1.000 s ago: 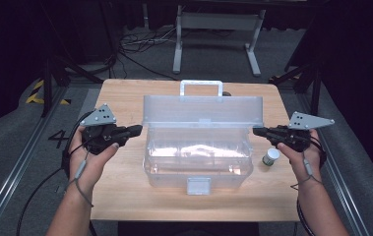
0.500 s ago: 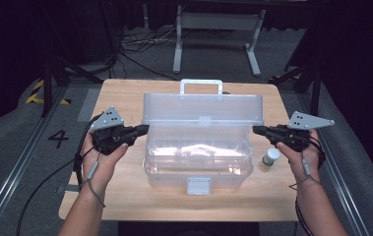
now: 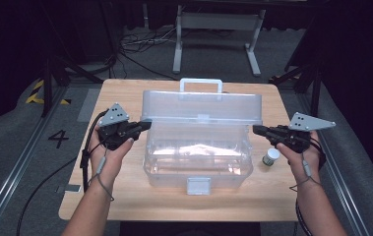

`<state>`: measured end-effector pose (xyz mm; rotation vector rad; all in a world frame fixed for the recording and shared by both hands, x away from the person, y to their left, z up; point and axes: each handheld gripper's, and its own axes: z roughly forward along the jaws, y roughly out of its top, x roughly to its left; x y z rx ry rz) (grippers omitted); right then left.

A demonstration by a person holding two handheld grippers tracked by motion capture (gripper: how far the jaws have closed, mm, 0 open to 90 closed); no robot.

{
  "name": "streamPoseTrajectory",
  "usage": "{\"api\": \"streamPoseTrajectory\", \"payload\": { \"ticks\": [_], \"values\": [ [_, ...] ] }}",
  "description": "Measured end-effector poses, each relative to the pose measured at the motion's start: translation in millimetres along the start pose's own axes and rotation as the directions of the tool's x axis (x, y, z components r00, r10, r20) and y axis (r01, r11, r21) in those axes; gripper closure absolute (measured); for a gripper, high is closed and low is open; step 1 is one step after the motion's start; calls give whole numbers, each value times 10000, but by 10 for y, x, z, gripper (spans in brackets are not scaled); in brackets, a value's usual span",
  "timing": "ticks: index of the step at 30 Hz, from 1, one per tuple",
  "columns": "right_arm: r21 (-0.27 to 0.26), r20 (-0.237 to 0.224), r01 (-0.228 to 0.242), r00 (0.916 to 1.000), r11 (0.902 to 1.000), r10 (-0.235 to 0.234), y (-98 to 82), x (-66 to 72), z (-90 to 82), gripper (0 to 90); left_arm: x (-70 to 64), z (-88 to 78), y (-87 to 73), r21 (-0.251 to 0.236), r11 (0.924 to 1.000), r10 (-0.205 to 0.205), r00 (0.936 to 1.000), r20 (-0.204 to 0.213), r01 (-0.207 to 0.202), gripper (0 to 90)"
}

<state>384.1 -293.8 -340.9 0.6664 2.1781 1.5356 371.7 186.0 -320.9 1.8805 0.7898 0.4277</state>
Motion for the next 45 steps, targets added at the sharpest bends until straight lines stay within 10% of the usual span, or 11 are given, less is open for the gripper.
{"api": "streamPoseTrajectory", "payload": {
  "ticks": [15,30,45],
  "values": [
    [-328,830,-685,9940,9971,710,-39,65,-215,697,48,11,57,57,9999,121,9999,-49,-121,900],
    [-304,2085,-1582,9647,9869,1611,-49,72,-73,552,63,27,88,-8,9998,218,9995,-217,-218,900],
    [-497,3125,-1229,9407,9912,1323,108,154,154,468,38,56,87,63,9998,164,9995,-274,-163,899]
  ]
}}
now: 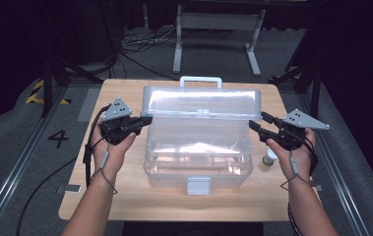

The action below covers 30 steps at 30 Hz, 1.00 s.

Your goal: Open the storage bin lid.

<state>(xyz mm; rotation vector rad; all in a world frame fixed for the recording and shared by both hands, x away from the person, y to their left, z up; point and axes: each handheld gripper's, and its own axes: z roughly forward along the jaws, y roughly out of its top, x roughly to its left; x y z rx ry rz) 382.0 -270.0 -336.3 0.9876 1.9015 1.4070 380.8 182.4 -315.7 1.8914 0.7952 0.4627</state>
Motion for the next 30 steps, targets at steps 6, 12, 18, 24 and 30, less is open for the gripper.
{"api": "streamPoseTrajectory", "payload": {
  "ticks": [6,12,18,24,30],
  "values": [
    [-126,329,34,9995,9999,-30,65,53,34,458,-8,2,1,8,10000,-46,10000,-56,46,899],
    [-182,437,-153,9989,9997,161,83,82,107,458,-5,23,0,17,10000,-39,10000,-76,39,898],
    [-277,482,-42,9988,9996,55,101,97,136,456,-13,27,-3,74,9999,-132,9999,3,132,897],
    [-458,700,163,9975,9988,-131,121,143,151,474,-17,28,1,82,9999,-101,9999,-60,101,896],
    [-764,1153,370,9929,9964,-280,136,161,143,520,-24,30,3,105,9999,-88,9999,-55,89,895]
  ]
}}
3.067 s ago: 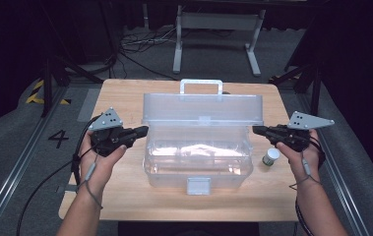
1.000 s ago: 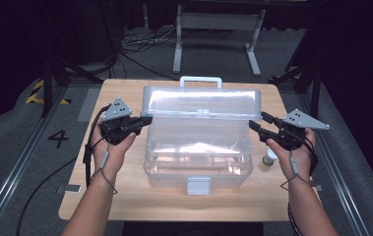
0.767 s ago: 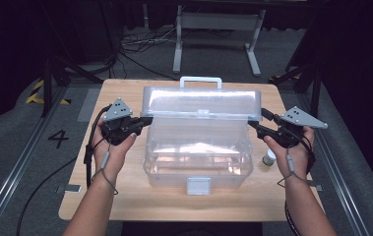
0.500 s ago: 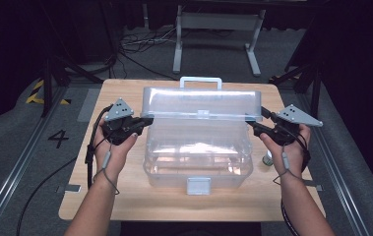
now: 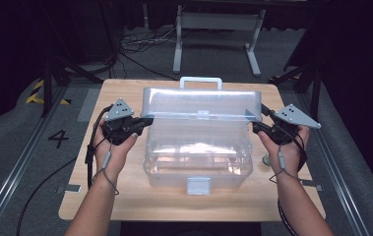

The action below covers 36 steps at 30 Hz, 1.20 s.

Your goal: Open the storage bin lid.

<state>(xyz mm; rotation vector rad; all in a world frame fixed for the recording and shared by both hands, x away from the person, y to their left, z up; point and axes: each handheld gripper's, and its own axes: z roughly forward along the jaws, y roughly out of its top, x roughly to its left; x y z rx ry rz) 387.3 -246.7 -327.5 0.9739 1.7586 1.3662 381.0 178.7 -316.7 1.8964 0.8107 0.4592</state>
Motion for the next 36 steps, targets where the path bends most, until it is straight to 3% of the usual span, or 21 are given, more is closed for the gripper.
{"api": "streamPoseTrajectory", "payload": {
  "ticks": [5,7,9,13,20,25,32,36],
  "values": [
    [-148,225,-38,9997,9999,42,20,34,23,508,-12,0,5,53,9999,111,9999,-59,-111,881],
    [-43,420,220,9989,9997,-218,41,53,38,511,-17,-12,2,65,9998,204,9997,-127,-203,876],
    [-238,459,-20,9989,9997,31,46,51,41,512,-19,-35,-3,85,9997,242,9995,-197,-241,858],
    [-300,631,69,9980,9995,-50,49,57,49,527,11,-109,-19,2,10000,13,10000,67,-13,845],
    [-623,1025,150,9947,9979,-85,46,49,53,623,40,-229,-67,241,9996,171,9986,-507,-159,812],
    [-561,1142,60,9935,9984,5,59,44,74,641,117,-290,-121,218,9998,-27,9979,-645,41,796],
    [-512,1380,225,9903,9984,-153,81,25,118,684,209,-290,-231,524,9984,-148,9954,-951,198,775],
    [-471,1468,173,9891,9987,-102,92,-5,148,720,271,-276,-284,690,9970,-280,9953,-928,345,741]
  ]
}}
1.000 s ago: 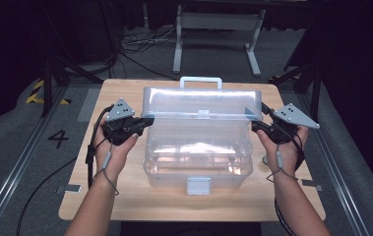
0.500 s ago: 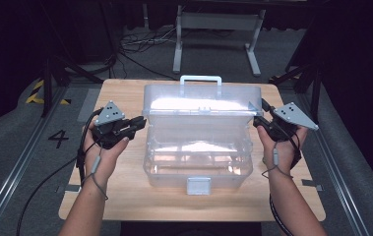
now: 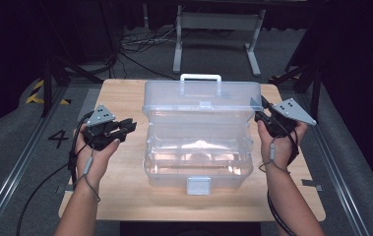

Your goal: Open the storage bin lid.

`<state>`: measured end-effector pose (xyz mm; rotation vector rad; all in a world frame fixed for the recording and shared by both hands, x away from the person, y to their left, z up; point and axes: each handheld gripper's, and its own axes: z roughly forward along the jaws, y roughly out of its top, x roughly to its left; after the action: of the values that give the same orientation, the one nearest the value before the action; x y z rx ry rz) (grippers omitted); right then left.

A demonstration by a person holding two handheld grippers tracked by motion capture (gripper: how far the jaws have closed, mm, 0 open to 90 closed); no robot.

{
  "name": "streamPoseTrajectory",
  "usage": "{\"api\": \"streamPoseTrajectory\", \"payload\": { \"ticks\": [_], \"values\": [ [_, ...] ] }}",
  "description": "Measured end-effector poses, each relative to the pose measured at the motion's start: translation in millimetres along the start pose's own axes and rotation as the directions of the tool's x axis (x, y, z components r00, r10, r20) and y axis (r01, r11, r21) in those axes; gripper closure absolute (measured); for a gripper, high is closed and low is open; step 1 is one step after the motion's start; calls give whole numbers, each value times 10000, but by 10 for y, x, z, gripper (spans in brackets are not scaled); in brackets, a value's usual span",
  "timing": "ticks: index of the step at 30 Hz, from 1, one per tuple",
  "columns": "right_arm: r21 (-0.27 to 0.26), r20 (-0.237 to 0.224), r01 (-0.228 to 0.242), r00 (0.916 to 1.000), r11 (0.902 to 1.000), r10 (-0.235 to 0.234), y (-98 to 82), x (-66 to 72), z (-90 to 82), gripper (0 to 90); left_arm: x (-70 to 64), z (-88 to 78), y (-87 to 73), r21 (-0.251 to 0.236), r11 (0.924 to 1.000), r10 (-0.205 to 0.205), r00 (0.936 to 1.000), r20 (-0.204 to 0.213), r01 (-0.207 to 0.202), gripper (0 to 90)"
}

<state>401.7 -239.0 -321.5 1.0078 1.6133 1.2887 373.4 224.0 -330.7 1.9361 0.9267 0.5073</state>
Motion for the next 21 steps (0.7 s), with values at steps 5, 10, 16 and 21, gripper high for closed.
{"api": "streamPoseTrajectory", "payload": {
  "ticks": [5,10,16,21],
  "values": [
    [129,115,-33,9999,9999,32,38,4,24,730,33,21,-41,301,9995,-83,9999,-84,85,719],
    [-24,580,720,9957,9974,-718,98,29,47,761,50,18,-73,300,9995,-125,9998,-164,130,719],
    [127,534,491,9973,9987,-497,119,-13,111,775,66,-1,-113,375,9991,-189,9996,-227,197,719],
    [84,498,349,9981,9994,-353,127,-34,152,775,79,0,-160,468,9984,-308,9991,-302,321,718]
  ]
}}
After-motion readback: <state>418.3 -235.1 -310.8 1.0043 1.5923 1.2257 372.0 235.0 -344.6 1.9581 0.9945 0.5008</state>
